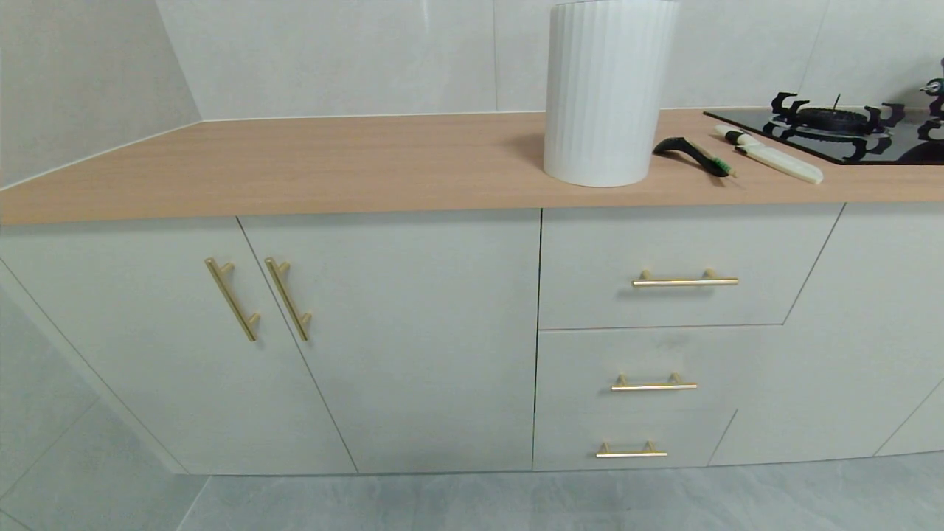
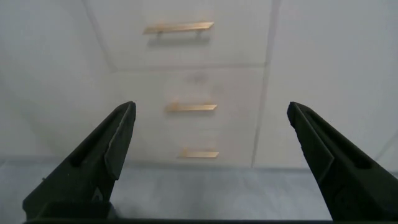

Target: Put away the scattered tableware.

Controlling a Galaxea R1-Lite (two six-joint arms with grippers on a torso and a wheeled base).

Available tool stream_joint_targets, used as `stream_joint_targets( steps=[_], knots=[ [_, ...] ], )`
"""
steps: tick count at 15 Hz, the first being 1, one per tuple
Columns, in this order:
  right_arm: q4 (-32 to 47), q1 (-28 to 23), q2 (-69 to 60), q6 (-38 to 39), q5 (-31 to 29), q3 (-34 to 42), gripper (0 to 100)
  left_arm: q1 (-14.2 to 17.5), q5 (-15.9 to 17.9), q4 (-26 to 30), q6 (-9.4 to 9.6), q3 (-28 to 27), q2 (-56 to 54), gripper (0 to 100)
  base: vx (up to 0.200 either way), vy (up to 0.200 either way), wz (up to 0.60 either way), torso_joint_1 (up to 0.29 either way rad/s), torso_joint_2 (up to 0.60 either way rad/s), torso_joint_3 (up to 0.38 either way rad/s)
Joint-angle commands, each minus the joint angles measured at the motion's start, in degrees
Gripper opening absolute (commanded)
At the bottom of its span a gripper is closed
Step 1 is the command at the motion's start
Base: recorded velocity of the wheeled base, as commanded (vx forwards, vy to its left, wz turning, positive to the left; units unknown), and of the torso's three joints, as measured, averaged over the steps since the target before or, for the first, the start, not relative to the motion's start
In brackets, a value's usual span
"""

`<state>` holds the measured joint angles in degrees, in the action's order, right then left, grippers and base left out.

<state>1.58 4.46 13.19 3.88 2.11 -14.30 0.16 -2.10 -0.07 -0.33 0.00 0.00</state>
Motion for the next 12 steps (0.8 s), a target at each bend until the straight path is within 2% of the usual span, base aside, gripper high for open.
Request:
stream_joint_targets(
  steps=[1, 4, 6, 10, 12],
  knots=[
    [1.0, 5.9, 32.1, 0.3, 2.4, -8.9, 100, 0.0, 0.0, 0.0, -0.02, 0.0, 0.0, 100, 0.000, 0.000, 0.00, 0.000, 0.00, 0.000],
    [-1.0, 5.9, 54.4, 0.3, 2.2, -18.0, 100, 0.0, 0.0, 0.0, -0.02, 0.0, 0.0, 100, 0.000, 0.000, 0.00, 0.000, 0.00, 0.000],
    [-6.1, 5.9, 66.4, -0.1, 2.2, -20.9, 100, 0.0, 0.0, 0.0, -0.02, 0.0, 0.0, 100, 0.000, 0.000, 0.00, 0.000, 0.00, 0.000],
    [-20.1, 5.9, 84.4, -1.3, 1.3, -21.2, 100, 0.0, 0.0, 0.0, -0.02, 0.0, 0.1, 100, 0.000, 0.000, 0.00, 0.000, 0.00, 0.000],
    [-22.9, 5.9, 89.0, -1.2, -0.5, -21.2, 100, 0.0, 0.0, 0.0, -0.02, 0.0, 0.0, 100, 0.000, 0.000, 0.00, 0.000, 0.00, 0.000]
  ],
)
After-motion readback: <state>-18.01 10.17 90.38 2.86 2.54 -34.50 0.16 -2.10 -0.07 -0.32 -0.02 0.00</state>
